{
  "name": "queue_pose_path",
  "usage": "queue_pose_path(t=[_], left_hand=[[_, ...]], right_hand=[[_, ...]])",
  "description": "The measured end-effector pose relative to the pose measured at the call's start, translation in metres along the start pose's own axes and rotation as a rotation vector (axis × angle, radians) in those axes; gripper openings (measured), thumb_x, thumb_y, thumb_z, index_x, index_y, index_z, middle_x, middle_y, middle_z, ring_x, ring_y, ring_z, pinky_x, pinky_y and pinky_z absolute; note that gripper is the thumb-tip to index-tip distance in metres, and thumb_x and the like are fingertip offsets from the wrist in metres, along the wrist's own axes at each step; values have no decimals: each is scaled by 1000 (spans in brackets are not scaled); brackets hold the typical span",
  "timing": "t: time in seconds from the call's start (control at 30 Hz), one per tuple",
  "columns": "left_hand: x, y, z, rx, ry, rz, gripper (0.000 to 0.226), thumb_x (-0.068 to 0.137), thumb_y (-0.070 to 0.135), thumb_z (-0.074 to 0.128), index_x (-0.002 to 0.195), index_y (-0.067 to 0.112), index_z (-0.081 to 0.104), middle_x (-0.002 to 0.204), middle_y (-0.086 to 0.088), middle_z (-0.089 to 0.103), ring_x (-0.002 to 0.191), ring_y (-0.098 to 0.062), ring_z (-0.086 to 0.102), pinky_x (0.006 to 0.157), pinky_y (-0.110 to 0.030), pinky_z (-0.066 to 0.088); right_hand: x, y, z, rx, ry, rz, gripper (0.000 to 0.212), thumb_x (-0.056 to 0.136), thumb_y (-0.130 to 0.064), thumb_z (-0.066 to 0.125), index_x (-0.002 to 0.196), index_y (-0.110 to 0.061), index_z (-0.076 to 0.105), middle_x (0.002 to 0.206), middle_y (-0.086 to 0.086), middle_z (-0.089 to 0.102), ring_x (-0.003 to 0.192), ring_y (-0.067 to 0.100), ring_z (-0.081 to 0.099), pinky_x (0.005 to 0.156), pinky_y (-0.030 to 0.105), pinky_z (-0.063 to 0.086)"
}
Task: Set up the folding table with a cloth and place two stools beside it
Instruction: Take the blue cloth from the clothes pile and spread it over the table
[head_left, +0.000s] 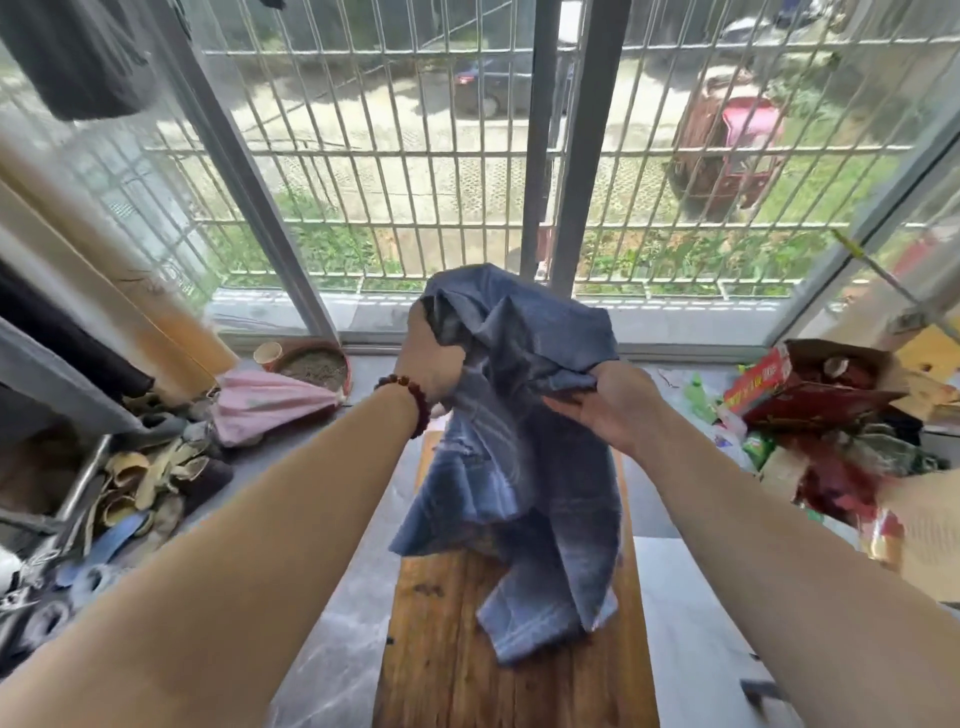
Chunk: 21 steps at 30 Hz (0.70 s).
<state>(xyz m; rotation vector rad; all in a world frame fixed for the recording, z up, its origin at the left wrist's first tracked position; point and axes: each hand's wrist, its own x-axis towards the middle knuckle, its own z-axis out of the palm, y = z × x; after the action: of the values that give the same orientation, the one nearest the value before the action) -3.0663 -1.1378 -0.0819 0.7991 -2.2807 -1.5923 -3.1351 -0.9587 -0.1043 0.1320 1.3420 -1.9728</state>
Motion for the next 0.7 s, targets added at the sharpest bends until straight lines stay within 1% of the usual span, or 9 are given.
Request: queue_pose_path(t=[0.13,0.27,0.37,0.4,0.47,0.53,0.57,0.63,0.7], left_hand=[[30,15,16,28,-100,17,69,83,-1,56,141,14,22,103,4,48,88,-12,52,66,-18,45],[47,26,28,-96,-174,91,81,72,3,77,135,10,27,110,8,51,95,-2,53,65,-5,46],[65,40,30,34,-290,212,96,61,6,81,136,10,21,122,-1,49,111,-13,53,87,-19,46],[70,45,29,107,-289,257,94,65,2,78,138,10,20,119,0,49,112,-14,53,85,-15,43],[80,58,27,197,-231,359,80,74,-2,71,140,8,25,102,11,51,97,8,55,69,2,35],[93,73,21,222,-171,451,68,82,-5,62,140,7,29,88,20,49,76,28,49,63,6,33],[100,82,17,217,-153,459,67,83,-8,58,141,8,28,88,18,52,75,27,50,65,4,36],[110,103,8,183,-117,449,70,82,-12,53,143,11,27,106,3,60,93,3,60,75,-4,42],[117,124,-1,241,-13,462,76,81,-11,51,146,17,23,110,3,54,84,-11,56,67,2,36]], right_hand=[[30,-25,13,-94,6,-56,39,95,4,26,91,-11,62,61,5,68,55,19,65,57,38,58],[53,-41,25,-52,37,-80,33,94,5,31,94,-7,62,75,13,69,63,23,65,56,37,58],[70,-58,37,-37,38,-93,33,94,4,29,112,-4,56,91,15,65,71,24,65,53,32,56],[76,-64,41,-19,39,-101,33,95,4,30,115,-4,55,93,15,65,73,25,65,54,32,56],[84,-82,50,41,27,-136,32,96,2,31,108,-5,60,90,12,70,77,26,66,57,32,56],[90,-104,59,98,-23,-194,34,96,3,32,97,-10,64,81,7,74,76,24,69,60,32,57],[92,-117,65,114,-51,-221,37,95,4,31,94,-12,65,80,6,74,76,23,70,63,33,57],[95,-144,78,122,-87,-272,41,93,8,29,94,-13,65,82,6,74,80,24,69,70,37,58],[93,-167,92,130,-133,-320,45,89,12,27,94,-11,66,85,9,74,86,26,68,75,39,57]])
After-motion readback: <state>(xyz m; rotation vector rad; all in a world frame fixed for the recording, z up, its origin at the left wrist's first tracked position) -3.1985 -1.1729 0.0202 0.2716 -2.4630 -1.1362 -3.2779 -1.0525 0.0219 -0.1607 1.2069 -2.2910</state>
